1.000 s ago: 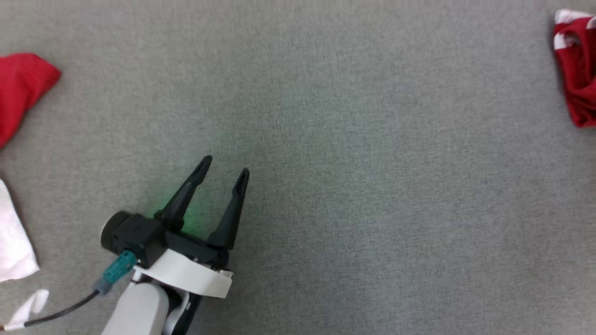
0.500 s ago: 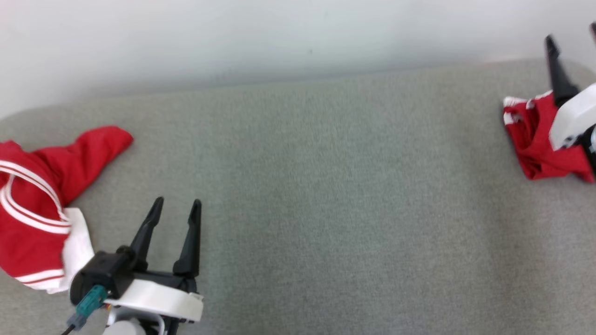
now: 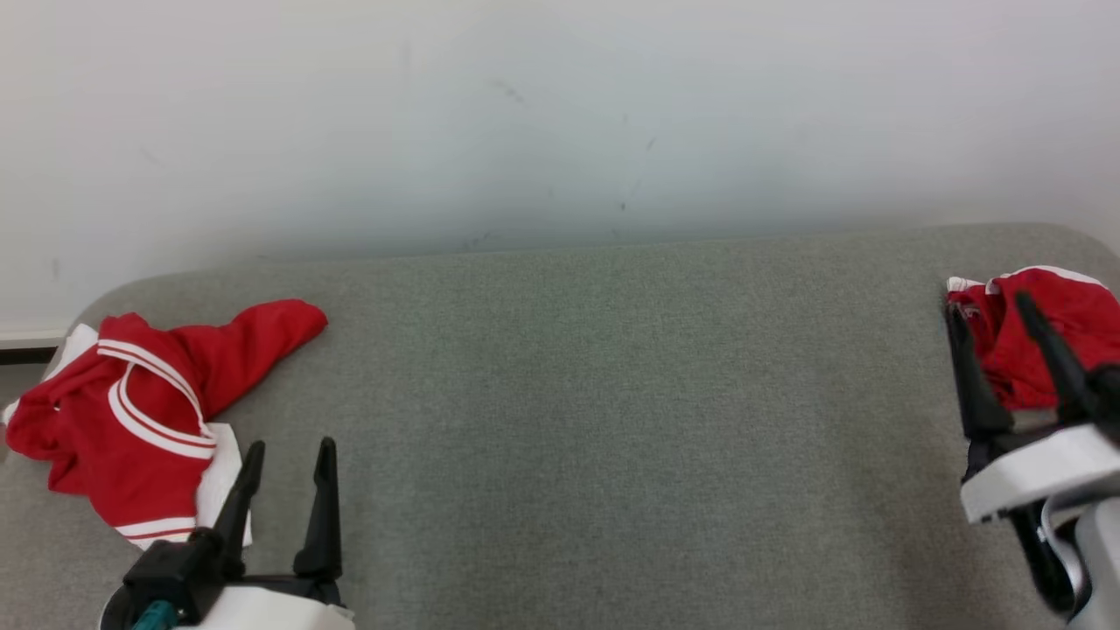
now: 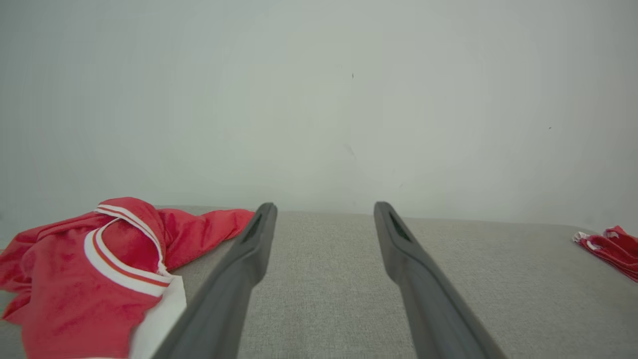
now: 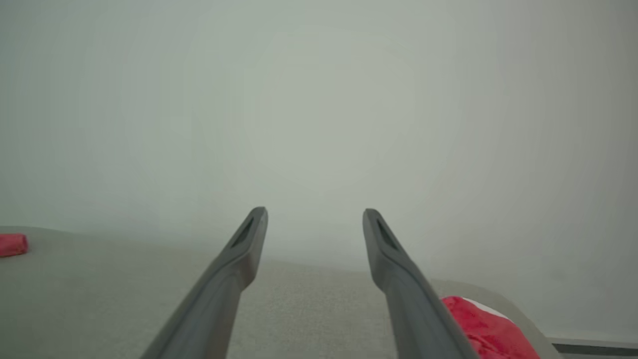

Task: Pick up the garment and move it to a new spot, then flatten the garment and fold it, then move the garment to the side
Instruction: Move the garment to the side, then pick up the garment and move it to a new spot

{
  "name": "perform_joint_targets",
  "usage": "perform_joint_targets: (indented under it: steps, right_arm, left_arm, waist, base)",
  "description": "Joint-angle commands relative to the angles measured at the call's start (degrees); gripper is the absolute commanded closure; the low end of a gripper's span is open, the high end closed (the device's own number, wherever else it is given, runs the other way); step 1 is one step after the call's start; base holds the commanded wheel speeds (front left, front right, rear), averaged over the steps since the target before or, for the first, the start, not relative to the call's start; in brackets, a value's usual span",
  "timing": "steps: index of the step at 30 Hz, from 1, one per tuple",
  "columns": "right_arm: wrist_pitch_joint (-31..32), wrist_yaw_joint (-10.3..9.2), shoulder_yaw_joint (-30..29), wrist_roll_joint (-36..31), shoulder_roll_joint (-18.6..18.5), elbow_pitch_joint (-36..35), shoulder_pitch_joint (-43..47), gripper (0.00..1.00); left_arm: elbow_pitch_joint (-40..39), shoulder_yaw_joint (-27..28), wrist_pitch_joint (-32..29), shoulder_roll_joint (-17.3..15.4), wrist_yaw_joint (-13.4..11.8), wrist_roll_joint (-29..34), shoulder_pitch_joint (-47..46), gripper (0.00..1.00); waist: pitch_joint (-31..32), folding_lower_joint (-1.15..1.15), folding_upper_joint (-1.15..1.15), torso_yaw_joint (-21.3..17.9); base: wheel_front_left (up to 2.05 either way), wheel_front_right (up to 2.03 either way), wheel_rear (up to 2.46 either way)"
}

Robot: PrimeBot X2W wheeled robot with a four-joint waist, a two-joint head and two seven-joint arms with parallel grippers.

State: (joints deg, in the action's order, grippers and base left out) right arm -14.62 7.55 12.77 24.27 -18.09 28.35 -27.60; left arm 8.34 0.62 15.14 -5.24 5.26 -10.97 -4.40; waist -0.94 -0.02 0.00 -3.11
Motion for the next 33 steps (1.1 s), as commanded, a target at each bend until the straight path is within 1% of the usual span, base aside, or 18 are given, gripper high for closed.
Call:
perform_joint_targets:
  steps: [1,6,7,8,9,15,22,33]
  right_arm:
    - [0.20,-0.13,-1.42,-0.24,0.62,-2.66,3.37,0.00]
    - [-0.08,-0.13,-5.26,-0.48,5.03,-12.69,14.49,0.00]
    - [-0.08,-0.13,-5.26,-0.48,5.03,-12.69,14.49,0.00]
    - [-0.18,-0.13,-6.47,-0.87,6.45,-15.14,17.99,0.00]
    - [-0.18,-0.13,-6.47,-0.87,6.45,-15.14,17.99,0.00]
    - [-0.59,-0.13,-8.83,-3.04,9.75,-19.61,24.46,0.00]
    - [-0.56,-0.12,-10.48,-4.21,12.76,-22.98,27.02,0.00]
    - [-0.58,-0.13,-10.38,-5.34,13.88,-23.57,26.44,0.00]
  left_arm:
    - [-0.07,0.25,-0.02,0.25,0.04,0.57,1.26,0.00]
    - [-0.36,1.40,-0.02,1.23,0.34,0.50,2.87,0.00]
    - [-0.36,1.40,-0.02,1.23,0.34,0.50,2.87,0.00]
    - [-0.66,1.64,-0.02,1.46,0.45,0.92,3.52,0.00]
    - [-0.66,1.64,-0.02,1.46,0.45,0.92,3.52,0.00]
    - [-1.61,1.65,-0.02,1.98,0.81,1.95,5.74,0.00]
    - [-0.49,0.02,-0.02,2.19,1.24,1.53,5.43,0.00]
    - [-0.47,-0.63,-0.02,2.26,1.05,0.40,4.34,0.00]
  waist:
    - [0.58,0.02,0.00,0.21]
    - [1.31,0.02,0.00,0.65]
    - [1.31,0.02,0.00,0.65]
    - [1.49,0.02,0.00,0.86]
    - [1.49,0.02,0.00,0.86]
    - [1.71,0.02,0.00,1.32]
    - [0.86,0.02,0.00,1.27]
    - [0.31,0.02,0.00,0.18]
  base:
    - [0.00,0.00,0.00]
    - [0.00,0.00,0.00]
    - [0.00,0.00,0.00]
    - [0.00,0.00,0.00]
    - [0.00,0.00,0.00]
    - [0.00,0.00,0.00]
    - [0.00,0.00,0.00]
    - [0.00,0.00,0.00]
